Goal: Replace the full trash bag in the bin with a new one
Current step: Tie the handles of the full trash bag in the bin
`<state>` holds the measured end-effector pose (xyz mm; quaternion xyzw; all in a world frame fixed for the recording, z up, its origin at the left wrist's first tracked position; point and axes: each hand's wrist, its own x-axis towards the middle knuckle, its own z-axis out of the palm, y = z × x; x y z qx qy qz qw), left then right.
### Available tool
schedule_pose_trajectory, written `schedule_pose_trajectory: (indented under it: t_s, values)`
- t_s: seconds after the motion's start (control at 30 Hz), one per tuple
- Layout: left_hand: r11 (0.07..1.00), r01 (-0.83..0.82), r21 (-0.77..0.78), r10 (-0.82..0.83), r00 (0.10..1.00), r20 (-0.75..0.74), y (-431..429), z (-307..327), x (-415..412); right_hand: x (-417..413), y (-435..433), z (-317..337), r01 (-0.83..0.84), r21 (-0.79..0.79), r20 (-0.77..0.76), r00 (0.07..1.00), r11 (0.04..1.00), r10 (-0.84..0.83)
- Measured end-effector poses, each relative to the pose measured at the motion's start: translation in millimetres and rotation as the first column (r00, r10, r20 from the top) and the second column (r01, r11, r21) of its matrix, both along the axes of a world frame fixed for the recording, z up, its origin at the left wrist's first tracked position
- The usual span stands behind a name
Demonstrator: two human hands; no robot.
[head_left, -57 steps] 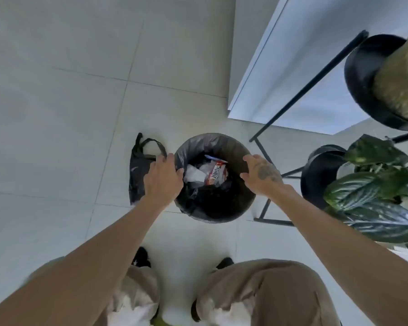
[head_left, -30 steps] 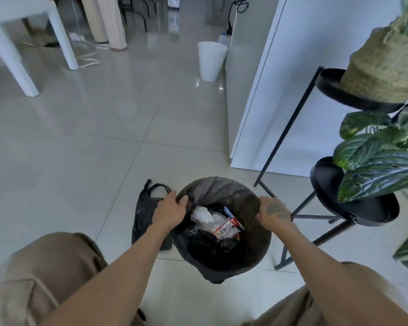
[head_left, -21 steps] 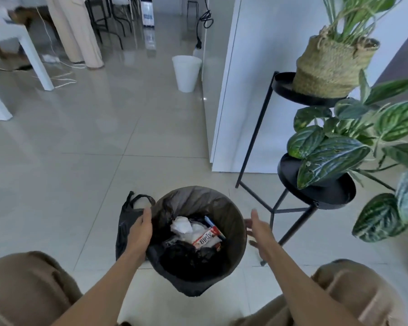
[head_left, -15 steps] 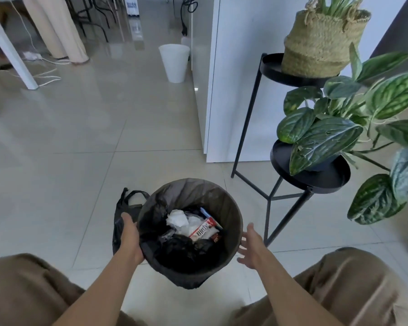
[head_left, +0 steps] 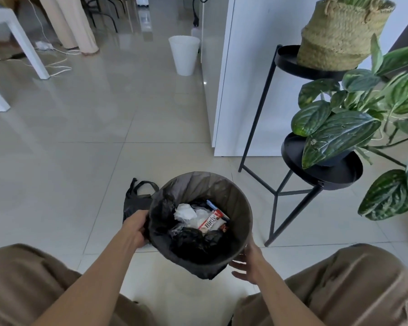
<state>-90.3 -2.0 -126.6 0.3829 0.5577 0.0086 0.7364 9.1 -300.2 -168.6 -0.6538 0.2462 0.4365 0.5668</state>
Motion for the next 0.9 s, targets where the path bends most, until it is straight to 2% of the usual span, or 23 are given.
schedule_pose_trajectory:
  t_s: [0.17,0.37,0.57,0.73,0.83,0.9]
  values:
    - [0.998,0.063,-0.016,-0.063,0.997,0.035,-4.8,4.9,-15.0,0.3,0.8,13.6,-0.053,-0.038,0.049,0.997,0.998,0.055]
    - [0.977,0.198,-0.074,-0.197,0.98,0.02,-15.7,6.7,-32.1,0.7,-3.6,24.5,-0.215,-0.051,0.011,0.976,0.975,0.216]
    - [0.987,0.152,-0.052,-0.156,0.984,-0.083,-15.9,11.6,-39.0,15.5,-2.0,50.0,0.011,-0.203,0.089,0.996,0.979,0.008]
    - [0.994,-0.018,-0.108,0.02,1.0,0.015,-14.0,21.8,-30.6,46.3,-4.3,80.7,0.188,-0.069,0.19,0.967,0.98,-0.172]
    - [0.991,-0.081,-0.107,0.095,0.987,0.128,-11.9,29.7,-22.6,61.8,1.0,99.1,0.206,0.009,0.29,0.936,0.979,-0.2]
    - [0.994,-0.108,-0.032,0.111,0.982,0.152,-9.1,36.4,-16.8,65.2,6.6,112.9,0.175,0.059,0.334,0.924,0.983,-0.184]
